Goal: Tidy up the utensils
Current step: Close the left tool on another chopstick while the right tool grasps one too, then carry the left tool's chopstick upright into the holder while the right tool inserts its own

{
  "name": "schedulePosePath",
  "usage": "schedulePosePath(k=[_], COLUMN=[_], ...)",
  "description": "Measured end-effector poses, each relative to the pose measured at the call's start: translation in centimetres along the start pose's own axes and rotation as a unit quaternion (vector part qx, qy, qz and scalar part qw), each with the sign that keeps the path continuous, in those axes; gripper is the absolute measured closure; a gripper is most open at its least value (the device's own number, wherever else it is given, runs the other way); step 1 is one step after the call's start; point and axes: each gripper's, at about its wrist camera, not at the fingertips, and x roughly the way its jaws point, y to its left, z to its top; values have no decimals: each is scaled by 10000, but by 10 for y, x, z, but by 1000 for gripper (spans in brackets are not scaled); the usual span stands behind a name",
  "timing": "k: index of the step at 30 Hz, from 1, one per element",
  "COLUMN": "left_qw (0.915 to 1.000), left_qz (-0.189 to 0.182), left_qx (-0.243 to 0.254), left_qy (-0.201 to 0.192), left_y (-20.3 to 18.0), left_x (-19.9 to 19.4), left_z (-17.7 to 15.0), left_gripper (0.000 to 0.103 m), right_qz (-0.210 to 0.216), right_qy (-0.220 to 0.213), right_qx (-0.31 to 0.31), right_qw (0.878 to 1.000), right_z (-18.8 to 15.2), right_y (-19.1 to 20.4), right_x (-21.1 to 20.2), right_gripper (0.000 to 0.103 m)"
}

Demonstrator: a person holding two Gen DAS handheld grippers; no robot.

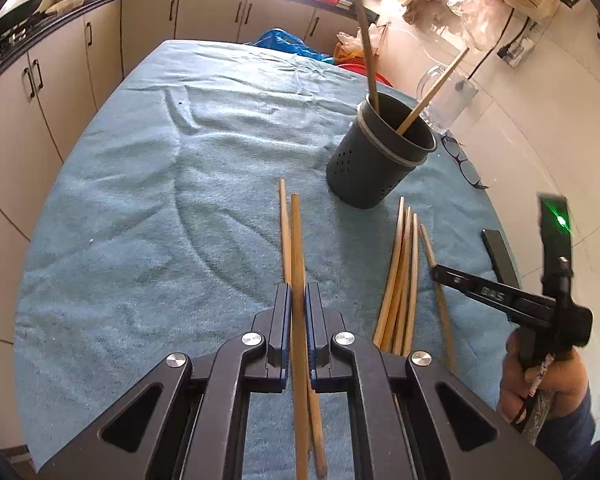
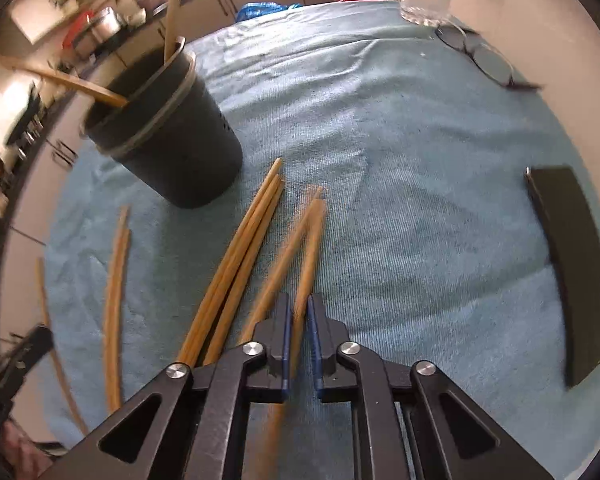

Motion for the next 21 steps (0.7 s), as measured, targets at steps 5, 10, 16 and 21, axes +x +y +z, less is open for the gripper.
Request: schedulePosePath(k=[5,10,16,21], left_qw=[9998,9990,9974,9960], left_qz=[73,90,93,82], left_qx=[-41,35,120,214], left_qy=[-169,-432,-705,-861], left_y=[2,-8,-21,-30], left_x=[-14,-34,-60,-76], left_z=[-1,-3,-3,-3], left_gripper=[97,97,97,97], right_qz=[689,953,1081,1152], right_qy=[-651,-1420,-2245,-2606], right_qx=[218,75,-206,-300], right_qw=[9953,9852,9682,9581], right_z=[-15,-26,-43,-55], right_y=[-13,-14,-9,-9], right_x=[-42,-91,-137,-158], right_gripper=[96,96,96,96])
